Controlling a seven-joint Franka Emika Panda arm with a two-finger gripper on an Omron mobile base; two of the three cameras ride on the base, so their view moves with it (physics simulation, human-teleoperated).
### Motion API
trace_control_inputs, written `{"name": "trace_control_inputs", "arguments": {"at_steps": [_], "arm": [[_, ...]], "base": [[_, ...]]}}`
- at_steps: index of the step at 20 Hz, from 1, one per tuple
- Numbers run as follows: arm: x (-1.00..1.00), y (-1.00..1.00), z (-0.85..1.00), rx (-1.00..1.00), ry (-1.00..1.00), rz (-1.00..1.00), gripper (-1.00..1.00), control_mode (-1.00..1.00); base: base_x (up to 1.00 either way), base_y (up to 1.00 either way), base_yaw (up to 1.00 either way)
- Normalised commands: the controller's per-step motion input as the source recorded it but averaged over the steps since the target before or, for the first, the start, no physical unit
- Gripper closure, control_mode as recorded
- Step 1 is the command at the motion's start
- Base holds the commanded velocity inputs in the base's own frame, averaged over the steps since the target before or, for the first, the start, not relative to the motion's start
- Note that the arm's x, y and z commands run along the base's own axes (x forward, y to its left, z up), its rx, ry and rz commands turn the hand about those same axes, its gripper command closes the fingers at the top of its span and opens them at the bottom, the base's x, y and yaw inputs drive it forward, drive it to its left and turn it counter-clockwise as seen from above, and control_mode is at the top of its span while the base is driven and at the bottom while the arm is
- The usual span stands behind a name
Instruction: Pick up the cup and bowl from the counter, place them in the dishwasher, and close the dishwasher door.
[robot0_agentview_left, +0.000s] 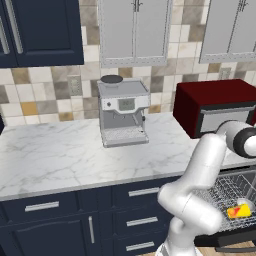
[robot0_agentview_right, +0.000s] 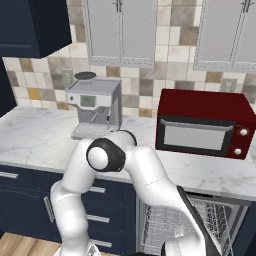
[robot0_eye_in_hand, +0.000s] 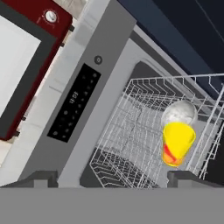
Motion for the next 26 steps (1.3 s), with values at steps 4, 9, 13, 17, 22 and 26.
{"name": "trace_control_inputs", "arguments": {"at_steps": [4, 9, 13, 17, 22, 26], "arm": [[-0.69, 0.11, 0.1, 0.0, -0.06, 0.0, -1.0, -1.0], [-0.59, 0.07, 0.0, 0.0, -0.06, 0.0, -1.0, -1.0], [-0.5, 0.04, -0.03, 0.01, -0.06, 0.0, -1.0, -1.0], [-0.26, 0.01, -0.17, 0.05, -0.03, 0.02, -1.0, -1.0], [-0.31, 0.03, -0.22, 0.08, -0.07, 0.04, -1.0, -1.0], [-0.42, 0.0, -0.23, 0.11, -0.12, 0.06, -1.0, -1.0]], "base": [[0.0, 0.0, 0.0], [0.0, 0.0, 0.0], [0.0, 0.0, 0.0], [0.0, 0.0, 0.0], [0.0, 0.0, 0.0], [0.0, 0.0, 0.0]]}}
